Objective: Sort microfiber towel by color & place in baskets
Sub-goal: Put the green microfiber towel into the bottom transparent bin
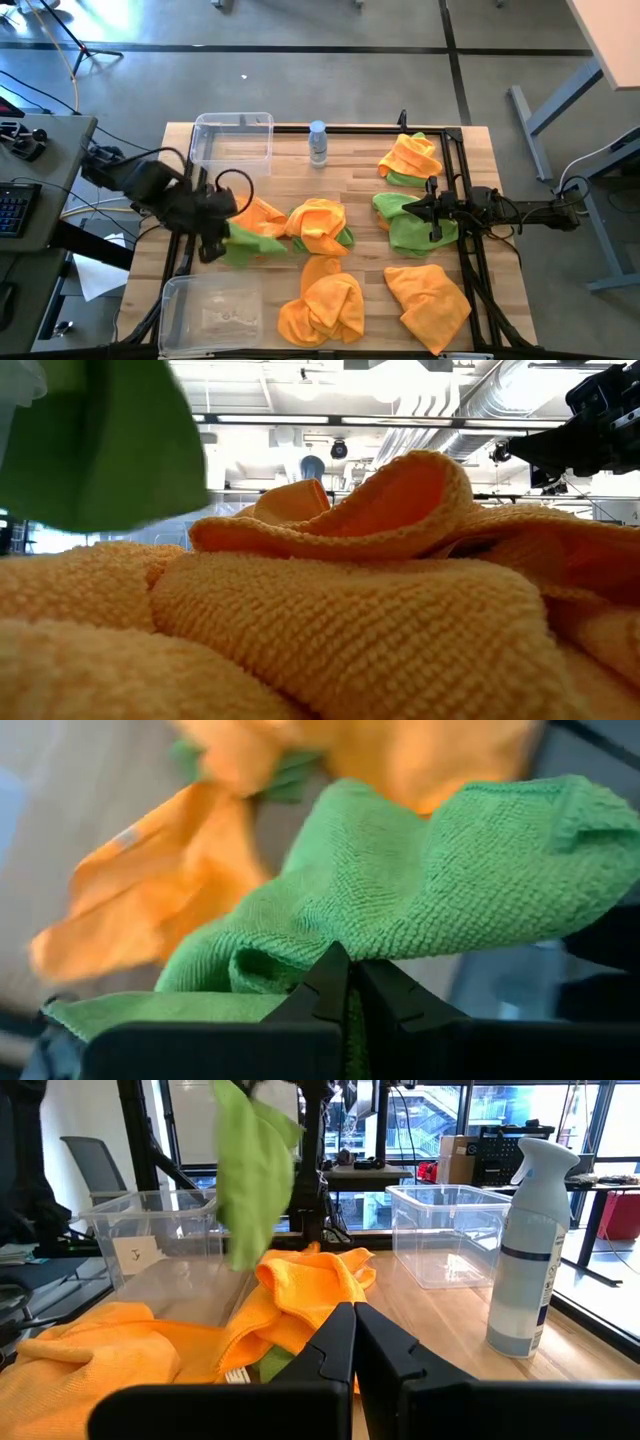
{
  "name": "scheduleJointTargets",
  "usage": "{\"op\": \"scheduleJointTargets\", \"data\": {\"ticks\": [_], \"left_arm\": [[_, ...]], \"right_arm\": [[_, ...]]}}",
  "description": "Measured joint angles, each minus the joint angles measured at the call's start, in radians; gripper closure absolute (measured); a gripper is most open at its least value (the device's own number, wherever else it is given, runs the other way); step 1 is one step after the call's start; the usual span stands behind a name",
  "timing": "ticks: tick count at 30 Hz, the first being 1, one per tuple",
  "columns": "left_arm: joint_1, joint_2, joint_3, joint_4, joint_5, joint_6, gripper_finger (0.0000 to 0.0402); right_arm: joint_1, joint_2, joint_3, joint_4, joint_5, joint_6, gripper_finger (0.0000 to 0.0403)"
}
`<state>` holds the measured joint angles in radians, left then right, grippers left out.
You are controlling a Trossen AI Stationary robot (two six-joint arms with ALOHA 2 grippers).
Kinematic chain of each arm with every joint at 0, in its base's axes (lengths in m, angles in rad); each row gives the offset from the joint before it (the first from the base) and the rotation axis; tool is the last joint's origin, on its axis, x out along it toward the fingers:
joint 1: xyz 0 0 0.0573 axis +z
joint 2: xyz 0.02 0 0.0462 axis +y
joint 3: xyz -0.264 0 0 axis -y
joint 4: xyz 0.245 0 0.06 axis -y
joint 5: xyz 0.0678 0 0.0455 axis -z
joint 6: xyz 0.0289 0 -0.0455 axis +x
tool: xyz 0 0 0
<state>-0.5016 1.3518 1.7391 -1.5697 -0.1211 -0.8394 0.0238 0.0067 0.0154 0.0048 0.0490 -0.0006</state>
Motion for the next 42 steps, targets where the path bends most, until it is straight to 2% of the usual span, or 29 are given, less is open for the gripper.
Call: {"op": "scheduleJointTargets", "data": {"ticks": [7,13,21,34,37,42], "left_arm": [[-0.201,0.159,0.260,-0.001,0.026,-0.008,0.0401],[-0.371,0.281,0.429,-0.002,0.039,-0.059,0.0401],[-0.490,0.384,0.612,-0.001,0.002,-0.100,0.0401],[-0.515,0.399,0.599,0.002,-0.058,-0.129,0.0401],[-0.524,0.404,0.541,0.002,-0.051,-0.128,0.0401],[-0.554,0.384,0.361,-0.001,-0.008,-0.188,0.0401]], "right_arm": [[0.000,0.000,0.000,0.000,0.000,0.000,0.0402],[0.000,0.000,0.000,0.000,0.000,0.000,0.0402],[0.000,0.000,0.000,0.000,0.000,0.000,0.0402],[0.000,0.000,0.000,0.000,0.000,0.000,0.0402],[0.000,0.000,0.000,0.000,0.000,0.000,0.0402],[0.000,0.000,0.000,0.000,0.000,0.000,0.0402]]}}
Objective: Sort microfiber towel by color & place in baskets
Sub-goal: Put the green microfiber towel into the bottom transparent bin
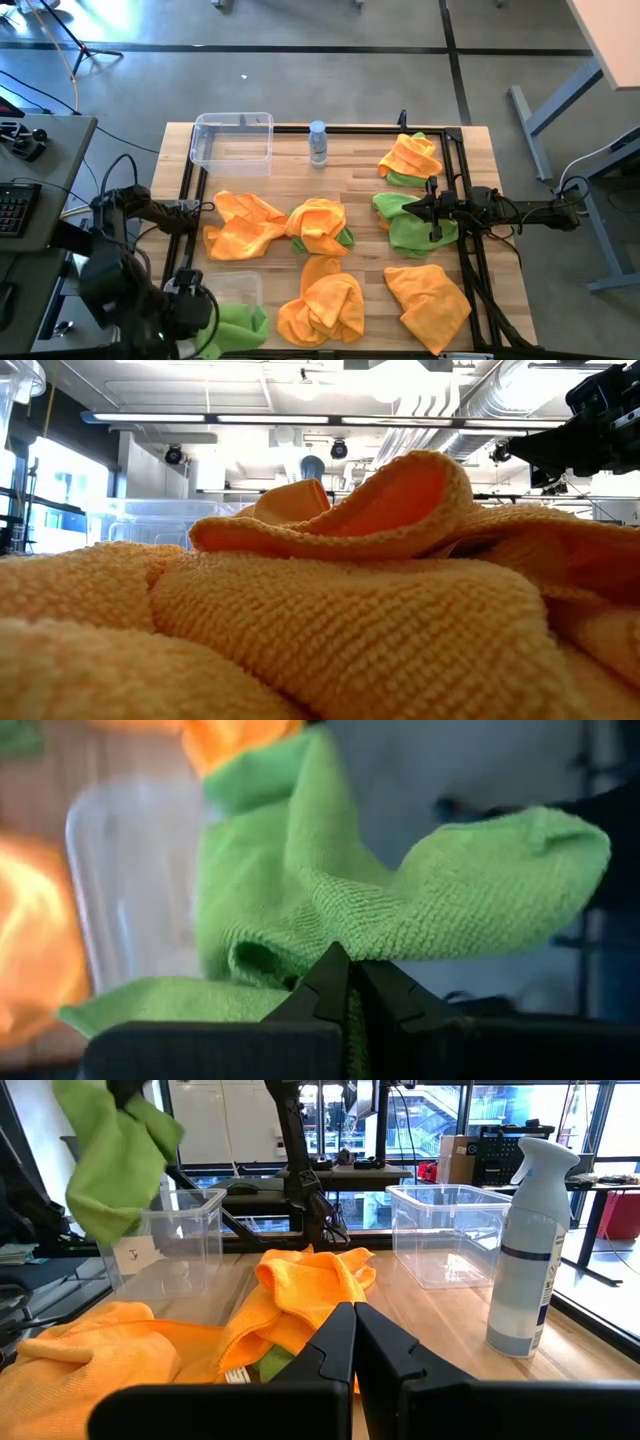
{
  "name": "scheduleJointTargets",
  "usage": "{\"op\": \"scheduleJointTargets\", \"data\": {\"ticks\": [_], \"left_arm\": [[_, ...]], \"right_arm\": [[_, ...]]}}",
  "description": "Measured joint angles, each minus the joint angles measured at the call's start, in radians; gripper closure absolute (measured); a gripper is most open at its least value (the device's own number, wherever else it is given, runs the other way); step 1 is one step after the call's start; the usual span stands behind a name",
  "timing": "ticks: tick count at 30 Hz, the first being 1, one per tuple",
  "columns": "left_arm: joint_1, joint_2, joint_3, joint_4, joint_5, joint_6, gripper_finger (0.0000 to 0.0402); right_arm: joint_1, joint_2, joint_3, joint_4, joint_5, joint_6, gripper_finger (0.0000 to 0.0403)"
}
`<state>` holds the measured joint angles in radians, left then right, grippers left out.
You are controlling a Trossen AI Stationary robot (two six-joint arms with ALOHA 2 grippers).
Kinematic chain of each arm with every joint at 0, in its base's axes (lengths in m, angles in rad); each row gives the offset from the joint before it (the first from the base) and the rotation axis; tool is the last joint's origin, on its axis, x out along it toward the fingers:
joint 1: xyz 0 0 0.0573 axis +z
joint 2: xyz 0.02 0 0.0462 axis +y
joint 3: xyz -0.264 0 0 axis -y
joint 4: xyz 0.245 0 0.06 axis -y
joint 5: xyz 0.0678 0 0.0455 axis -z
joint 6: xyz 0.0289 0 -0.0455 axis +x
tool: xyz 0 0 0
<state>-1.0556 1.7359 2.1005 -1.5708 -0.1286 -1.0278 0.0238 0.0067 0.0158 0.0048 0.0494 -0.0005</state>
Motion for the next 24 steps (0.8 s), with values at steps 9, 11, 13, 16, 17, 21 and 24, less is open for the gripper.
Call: {"op": "scheduleJointTargets", "data": {"ticks": [9,11,13,16,17,21,24], "left_arm": [[-0.071,-0.119,-0.414,0.001,0.047,-0.240,0.0401],[-0.087,-0.151,-0.509,0.000,0.117,-0.317,0.0401],[-0.106,-0.173,-0.594,-0.001,0.210,-0.385,0.0401],[-0.132,-0.198,-0.679,-0.003,0.319,-0.458,0.0401],[-0.138,-0.203,-0.693,-0.002,0.341,-0.471,0.0401],[-0.147,-0.208,-0.702,0.024,0.332,-0.481,0.0401],[-0.141,-0.226,-0.700,0.107,0.237,-0.479,0.0401]], "right_arm": [[0.000,0.000,0.000,0.000,0.000,0.000,0.0402],[0.000,0.000,0.000,0.000,0.000,0.000,0.0402],[0.000,0.000,0.000,0.000,0.000,0.000,0.0402],[0.000,0.000,0.000,0.000,0.000,0.000,0.0402],[0.000,0.000,0.000,0.000,0.000,0.000,0.0402],[0.000,0.000,0.000,0.000,0.000,0.000,0.0402],[0.000,0.000,0.000,0.000,0.000,0.000,0.0402]]}}
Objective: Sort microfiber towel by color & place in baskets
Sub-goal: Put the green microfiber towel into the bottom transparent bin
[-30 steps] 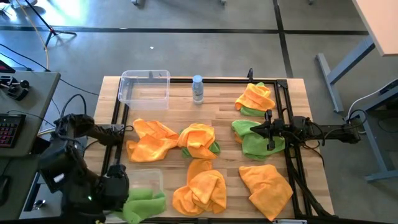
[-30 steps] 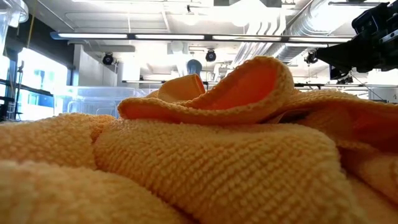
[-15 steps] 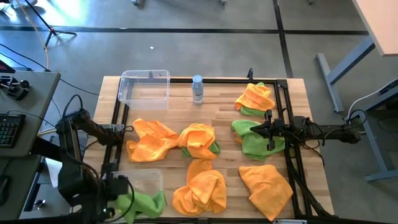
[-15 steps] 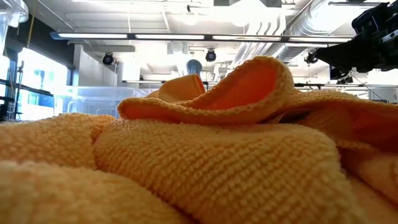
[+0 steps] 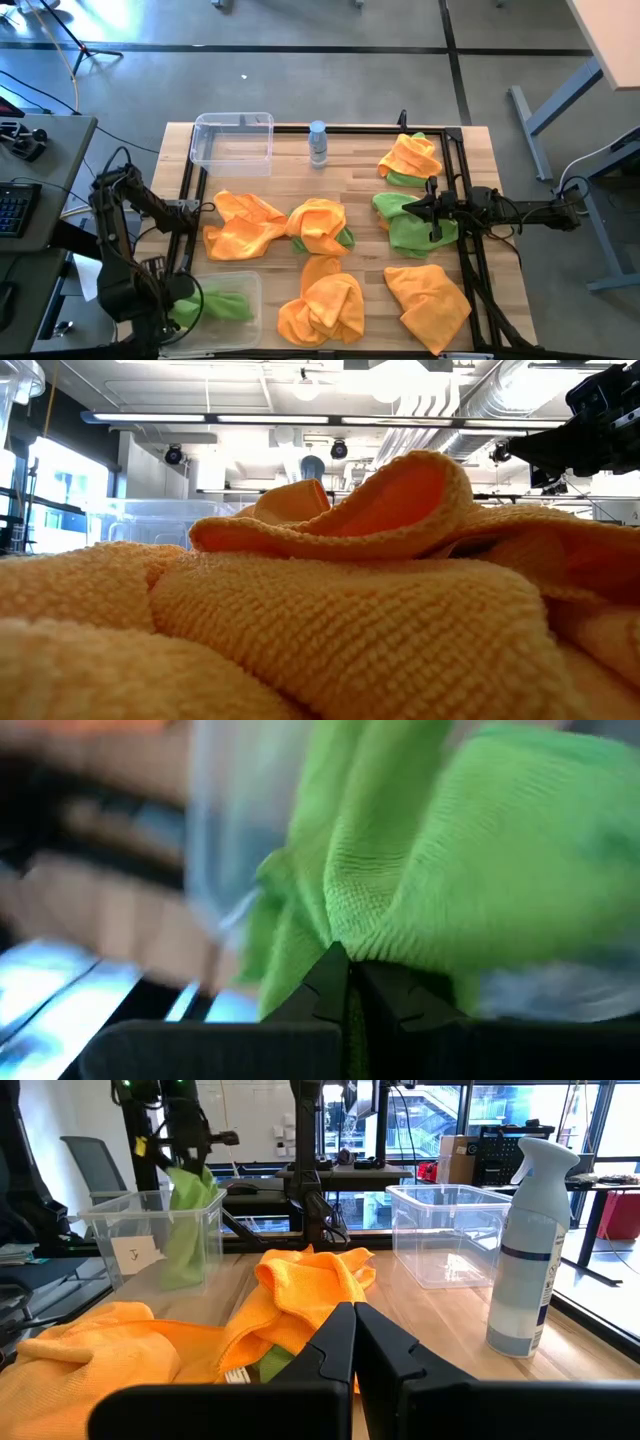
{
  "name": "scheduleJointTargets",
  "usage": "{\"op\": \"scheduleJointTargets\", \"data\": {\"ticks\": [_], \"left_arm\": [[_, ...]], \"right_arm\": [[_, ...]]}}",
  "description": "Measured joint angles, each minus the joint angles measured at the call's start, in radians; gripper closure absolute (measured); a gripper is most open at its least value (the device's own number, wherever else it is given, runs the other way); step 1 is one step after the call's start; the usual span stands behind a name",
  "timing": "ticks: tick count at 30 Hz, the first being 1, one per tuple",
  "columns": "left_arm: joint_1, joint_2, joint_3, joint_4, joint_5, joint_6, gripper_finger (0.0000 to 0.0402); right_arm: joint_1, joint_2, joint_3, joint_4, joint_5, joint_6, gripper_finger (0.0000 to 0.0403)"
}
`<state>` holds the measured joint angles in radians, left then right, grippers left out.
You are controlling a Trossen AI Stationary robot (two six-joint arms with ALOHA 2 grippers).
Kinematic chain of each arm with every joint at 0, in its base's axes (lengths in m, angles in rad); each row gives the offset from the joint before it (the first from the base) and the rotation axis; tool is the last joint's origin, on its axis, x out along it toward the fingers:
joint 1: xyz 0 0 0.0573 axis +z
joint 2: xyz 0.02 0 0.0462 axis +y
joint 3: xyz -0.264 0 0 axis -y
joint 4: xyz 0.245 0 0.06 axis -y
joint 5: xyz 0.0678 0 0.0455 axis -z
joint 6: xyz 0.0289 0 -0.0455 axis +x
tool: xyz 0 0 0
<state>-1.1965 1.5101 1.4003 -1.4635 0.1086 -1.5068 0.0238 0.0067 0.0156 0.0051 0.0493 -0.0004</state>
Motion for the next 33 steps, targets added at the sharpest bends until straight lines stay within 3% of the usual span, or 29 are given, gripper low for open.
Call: {"op": "scheduleJointTargets", "data": {"ticks": [8,22,33], "left_arm": [[0.043,-0.053,0.052,0.225,-0.389,0.105,0.0401],[0.065,0.057,0.025,0.184,-0.388,0.141,0.0396],[0.065,0.172,0.025,0.183,-0.346,0.129,0.0305]], "right_arm": [[0.000,0.000,0.000,0.000,0.000,0.000,0.0402],[0.000,0.000,0.000,0.000,0.000,0.000,0.0402],[0.000,0.000,0.000,0.000,0.000,0.000,0.0402]]}}
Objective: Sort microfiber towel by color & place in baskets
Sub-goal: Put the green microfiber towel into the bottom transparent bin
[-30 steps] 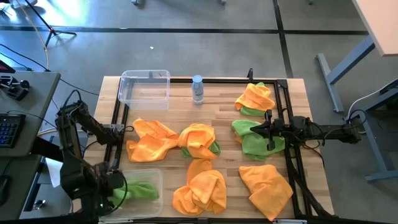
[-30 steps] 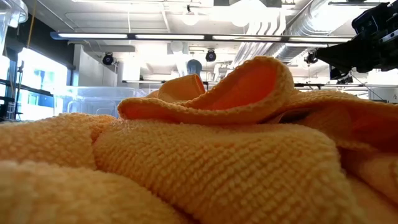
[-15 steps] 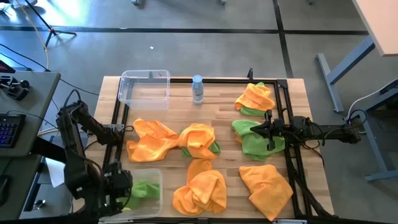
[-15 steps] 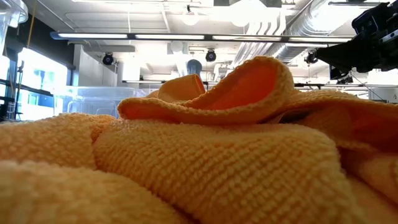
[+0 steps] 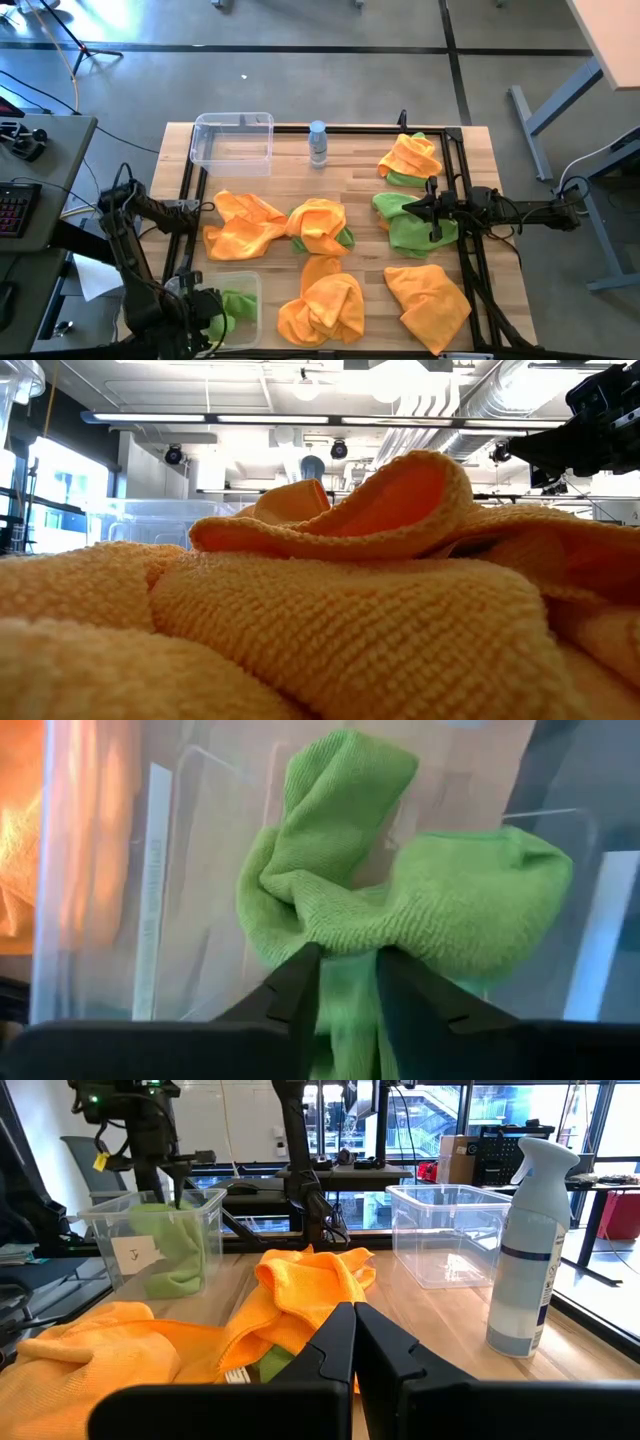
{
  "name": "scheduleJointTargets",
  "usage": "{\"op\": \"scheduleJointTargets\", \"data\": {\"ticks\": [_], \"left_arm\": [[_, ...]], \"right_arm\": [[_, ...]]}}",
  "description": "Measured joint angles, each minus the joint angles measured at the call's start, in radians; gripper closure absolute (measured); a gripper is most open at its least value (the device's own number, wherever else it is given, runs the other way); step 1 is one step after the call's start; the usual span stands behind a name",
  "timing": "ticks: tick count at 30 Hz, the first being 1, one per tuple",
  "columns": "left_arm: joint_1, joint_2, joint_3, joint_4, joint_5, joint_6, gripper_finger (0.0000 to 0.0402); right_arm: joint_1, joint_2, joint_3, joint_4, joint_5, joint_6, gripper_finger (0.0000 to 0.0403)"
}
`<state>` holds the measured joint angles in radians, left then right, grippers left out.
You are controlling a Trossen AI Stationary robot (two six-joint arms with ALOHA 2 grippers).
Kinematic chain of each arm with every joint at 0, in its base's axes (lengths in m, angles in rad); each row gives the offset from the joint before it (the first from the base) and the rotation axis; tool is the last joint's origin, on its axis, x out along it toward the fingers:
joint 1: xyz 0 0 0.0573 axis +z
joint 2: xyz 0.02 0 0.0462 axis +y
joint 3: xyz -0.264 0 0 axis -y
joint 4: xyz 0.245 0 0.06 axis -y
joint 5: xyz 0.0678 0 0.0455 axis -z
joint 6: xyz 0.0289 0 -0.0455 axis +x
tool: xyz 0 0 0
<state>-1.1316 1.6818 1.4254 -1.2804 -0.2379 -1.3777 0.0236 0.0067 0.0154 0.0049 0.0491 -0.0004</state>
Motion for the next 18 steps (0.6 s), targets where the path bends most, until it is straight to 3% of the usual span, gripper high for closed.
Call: {"op": "scheduleJointTargets", "data": {"ticks": [8,18], "left_arm": [[0.000,-0.010,0.000,-0.001,-0.004,0.071,0.0247],[0.026,-0.059,0.000,-0.048,0.051,0.019,0.0267]], "right_arm": [[0.000,0.000,0.000,0.000,0.000,0.000,0.0402],[0.000,0.000,0.000,0.000,0.000,0.000,0.0402]]}}
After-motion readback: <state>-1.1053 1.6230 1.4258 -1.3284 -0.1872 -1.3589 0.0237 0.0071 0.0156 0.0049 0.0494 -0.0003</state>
